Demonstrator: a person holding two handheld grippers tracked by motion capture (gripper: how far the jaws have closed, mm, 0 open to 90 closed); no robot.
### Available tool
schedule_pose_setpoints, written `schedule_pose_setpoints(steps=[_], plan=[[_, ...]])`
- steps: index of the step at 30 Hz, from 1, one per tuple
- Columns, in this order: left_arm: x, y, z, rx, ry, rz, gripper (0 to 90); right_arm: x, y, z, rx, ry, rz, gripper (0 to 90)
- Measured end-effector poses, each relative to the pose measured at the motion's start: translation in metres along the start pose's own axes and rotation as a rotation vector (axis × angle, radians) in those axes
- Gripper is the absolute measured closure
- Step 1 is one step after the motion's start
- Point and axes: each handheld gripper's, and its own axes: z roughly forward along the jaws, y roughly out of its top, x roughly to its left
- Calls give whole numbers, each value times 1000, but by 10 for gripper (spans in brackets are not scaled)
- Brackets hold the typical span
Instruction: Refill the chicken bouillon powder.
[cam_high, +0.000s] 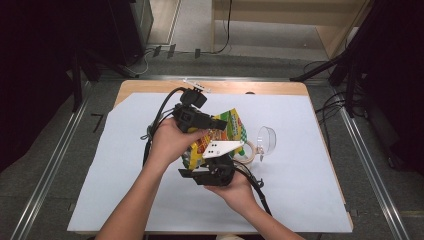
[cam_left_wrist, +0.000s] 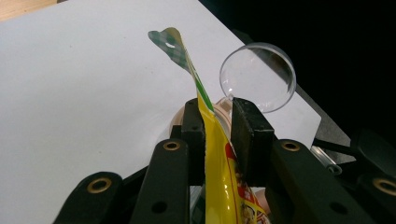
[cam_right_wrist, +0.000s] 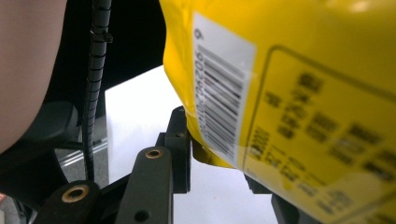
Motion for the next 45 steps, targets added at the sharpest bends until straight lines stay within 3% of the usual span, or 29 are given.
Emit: schedule_pose_setpoints(steps=[5, 16, 33, 45], plan=[[-3, -4, -1, -15, 5, 17, 753, 1, -1, -1, -6, -1, -6, 691], [2, -15, 0, -45, 15, 10, 752, 0, -7, 5, 28, 9, -20, 692], [5, -16, 0, -53, 18, 11, 749, -3, -6, 7, 30, 8, -28, 692], [5, -12, 2, -48, 11, 15, 738, -4, -4, 5, 35, 15, -1, 692]])
